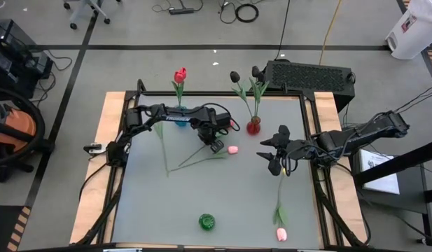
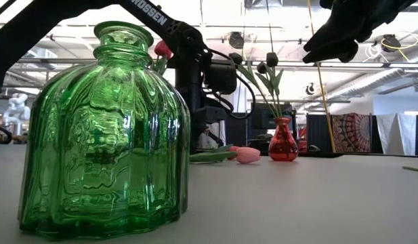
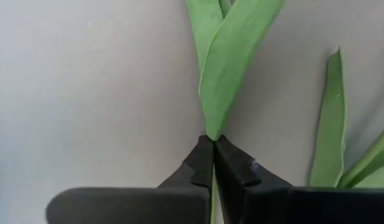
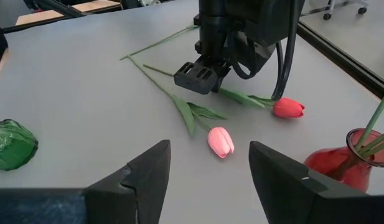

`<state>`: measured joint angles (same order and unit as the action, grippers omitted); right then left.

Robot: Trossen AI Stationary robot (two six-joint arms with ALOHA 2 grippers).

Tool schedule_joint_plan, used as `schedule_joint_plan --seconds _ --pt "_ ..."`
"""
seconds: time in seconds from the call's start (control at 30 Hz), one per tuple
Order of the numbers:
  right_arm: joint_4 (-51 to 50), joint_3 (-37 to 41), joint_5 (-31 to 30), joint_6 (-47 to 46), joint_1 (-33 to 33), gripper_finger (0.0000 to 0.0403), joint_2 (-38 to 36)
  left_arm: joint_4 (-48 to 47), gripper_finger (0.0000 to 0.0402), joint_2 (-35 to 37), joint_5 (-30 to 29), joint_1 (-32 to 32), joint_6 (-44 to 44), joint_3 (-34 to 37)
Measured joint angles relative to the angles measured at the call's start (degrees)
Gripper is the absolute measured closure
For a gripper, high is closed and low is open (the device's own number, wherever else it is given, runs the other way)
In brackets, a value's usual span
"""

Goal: Sort flowers into vase by color
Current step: Put the orange tulip into the blue vase

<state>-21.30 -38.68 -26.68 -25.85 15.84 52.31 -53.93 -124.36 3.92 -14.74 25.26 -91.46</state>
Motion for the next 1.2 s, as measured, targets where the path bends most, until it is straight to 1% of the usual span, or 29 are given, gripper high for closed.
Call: schedule_joint_plan --seconds 0.13,0.27,0.43,0.5,0.63,0.87,1.2 --pt "0.0 0.0 0.0 0.0 0.0 0.0193 0.0 0.0 0.0397 0.6 0.0 0.0 0.1 0.1" --pt "-0.1 0.0 0.0 0.0 0.0 0.0193 0.0 -1.6 0.0399 1.5 -0.6 0.1 0.0 -1.3" --pt "-0.4 0.0 0.0 0.0 0.0 0.0193 0.0 -0.7 0.04 4.4 -1.1 0.2 0.3 -2.7" --pt "-0.3 0.0 0.0 0.0 0.0 0.0193 0.0 -1.2 0.04 5.3 -2.2 0.3 1.0 -2.7" --pt "-0.3 0.0 0.0 0.0 0.0 0.0193 0.0 -1.3 0.04 8.4 -3.0 0.8 1.1 -2.7" --pt "-0.4 0.0 0.0 0.1 0.0 0.0193 0.0 -3.4 0.04 13.5 -6.4 1.4 1.4 -2.8" --pt "-0.3 0.0 -0.2 2.6 0.0 0.0193 0.0 -6.9 0.0401 22.0 -10.2 3.4 1.5 -2.8"
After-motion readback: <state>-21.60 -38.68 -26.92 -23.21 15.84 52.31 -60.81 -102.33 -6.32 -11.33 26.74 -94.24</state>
